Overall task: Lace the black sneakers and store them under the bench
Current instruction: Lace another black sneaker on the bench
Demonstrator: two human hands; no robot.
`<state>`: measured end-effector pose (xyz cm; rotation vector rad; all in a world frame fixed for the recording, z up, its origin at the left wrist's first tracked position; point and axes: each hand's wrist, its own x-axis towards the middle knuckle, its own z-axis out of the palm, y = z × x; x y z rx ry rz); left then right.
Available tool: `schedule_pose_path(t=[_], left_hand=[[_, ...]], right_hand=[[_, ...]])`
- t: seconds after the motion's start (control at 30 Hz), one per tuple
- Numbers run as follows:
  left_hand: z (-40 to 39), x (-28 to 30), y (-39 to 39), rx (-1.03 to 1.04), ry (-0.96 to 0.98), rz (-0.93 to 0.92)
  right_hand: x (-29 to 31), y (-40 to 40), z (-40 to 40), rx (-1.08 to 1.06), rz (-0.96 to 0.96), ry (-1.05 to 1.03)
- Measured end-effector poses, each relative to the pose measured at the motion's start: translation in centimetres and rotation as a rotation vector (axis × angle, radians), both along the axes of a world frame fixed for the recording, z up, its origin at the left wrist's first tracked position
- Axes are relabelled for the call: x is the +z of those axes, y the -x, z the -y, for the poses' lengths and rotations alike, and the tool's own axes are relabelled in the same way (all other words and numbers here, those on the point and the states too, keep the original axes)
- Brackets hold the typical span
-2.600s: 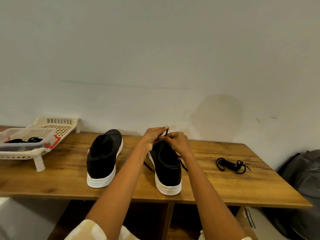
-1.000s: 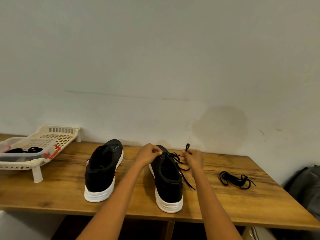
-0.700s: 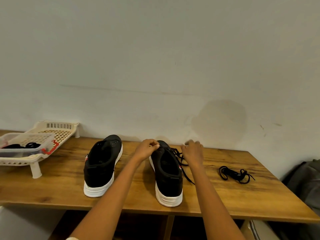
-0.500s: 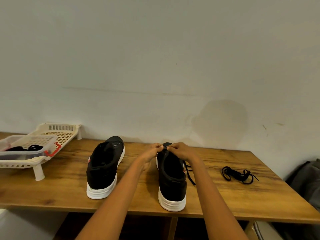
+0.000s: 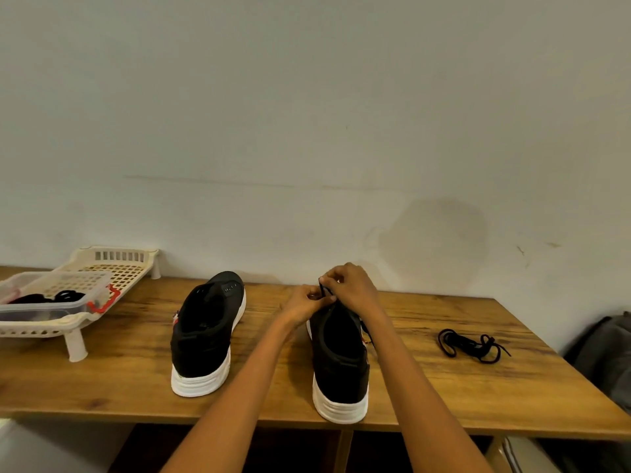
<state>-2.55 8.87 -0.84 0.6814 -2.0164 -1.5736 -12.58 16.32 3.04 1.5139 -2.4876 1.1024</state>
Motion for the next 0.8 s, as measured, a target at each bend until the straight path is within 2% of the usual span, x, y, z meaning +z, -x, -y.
schedule_pose_path(t=[0.07,0.17,0.3,0.37,0.43,0.5,0.6,0.67,0.73,0.8], left_hand=[[-0.2,0.2,0.2,0.037,-0.01,-0.041],[-0.5,1.6,0.6,0.123,-0.194,-0.264],[-1.1,3.1,1.0,0.238,-0.414,-0.446],[-1.3,3.0,1.0,0.235,-0.467,-0.486],[-1.2,2.5,0.8,0.223,-0.421,-0.483],[-0.9,1.9,0.4,0.134,-0.282,-0.393],[-0.8,1.1,0.0,-0.072,-0.062,-0.132],[-1.2,0.9,0.0,-0.089,0.021,-0.054],[-1.4,1.5,0.3,0.02,-0.011,-0.128],[-1.3,2.6,0.6,0.161,-0.137,-0.286]], right_hand=[[-0.2,-0.3,-0.2,0.019,0.149,0.025],[-0.3,0.6,-1.0,0.023,0.335,0.052],[-0.7,1.5,-2.6,0.178,0.368,-0.2],[-0.8,1.2,-2.9,0.148,0.329,-0.182],[-0.4,0.9,-2.8,0.073,0.22,-0.106],[0.6,0.1,-2.3,0.047,0.174,0.029],[3.0,-1.0,-1.5,0.018,0.29,0.355],[4.4,-1.6,-1.2,0.029,0.341,0.471],[4.3,-1.6,-1.2,0.071,0.42,0.488],[3.1,-1.1,-1.5,0.093,0.495,0.386]])
